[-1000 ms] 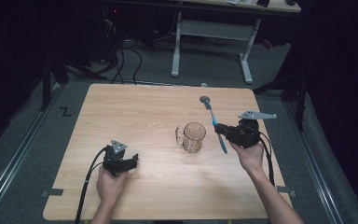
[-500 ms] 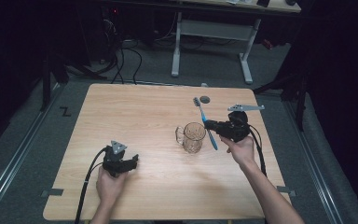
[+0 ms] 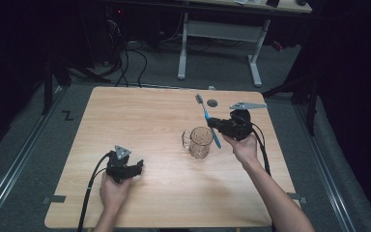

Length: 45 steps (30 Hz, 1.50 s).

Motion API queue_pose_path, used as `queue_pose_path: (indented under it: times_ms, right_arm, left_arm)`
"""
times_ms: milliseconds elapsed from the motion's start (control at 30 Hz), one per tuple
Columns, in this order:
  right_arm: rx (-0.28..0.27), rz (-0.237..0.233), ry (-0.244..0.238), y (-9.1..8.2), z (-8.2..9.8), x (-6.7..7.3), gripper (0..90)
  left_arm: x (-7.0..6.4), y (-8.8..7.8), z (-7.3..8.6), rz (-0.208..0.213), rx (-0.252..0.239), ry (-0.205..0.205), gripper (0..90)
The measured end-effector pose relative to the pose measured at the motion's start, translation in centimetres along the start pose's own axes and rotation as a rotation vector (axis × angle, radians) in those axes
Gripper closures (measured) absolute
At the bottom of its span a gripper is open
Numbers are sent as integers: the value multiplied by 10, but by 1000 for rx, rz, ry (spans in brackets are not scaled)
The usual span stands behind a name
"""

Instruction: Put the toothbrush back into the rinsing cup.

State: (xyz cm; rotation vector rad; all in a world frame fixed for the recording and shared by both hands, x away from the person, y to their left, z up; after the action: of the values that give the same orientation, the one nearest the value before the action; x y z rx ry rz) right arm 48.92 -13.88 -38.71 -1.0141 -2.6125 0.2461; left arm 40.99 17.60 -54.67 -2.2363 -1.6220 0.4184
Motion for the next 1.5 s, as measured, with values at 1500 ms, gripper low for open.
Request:
queue_pose_path:
  times_ms: [1500]
  right_arm:
    - [15, 50, 6, 55, 14, -14, 820]
  left_arm:
    - [2, 1, -1, 5, -5, -18, 291]
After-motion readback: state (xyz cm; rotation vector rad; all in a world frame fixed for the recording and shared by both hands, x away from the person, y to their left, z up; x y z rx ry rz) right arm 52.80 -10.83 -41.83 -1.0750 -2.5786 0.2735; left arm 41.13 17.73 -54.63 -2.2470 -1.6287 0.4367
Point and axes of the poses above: each handheld gripper's, and its own axes: y roughly forward along the jaws, z roughly out of its underside, x roughly to its left, the point moved 6 cm from there along y, roughly forward along the jaws, and after that the axes turned 15 degrees about -x, right-handed, at the moved point
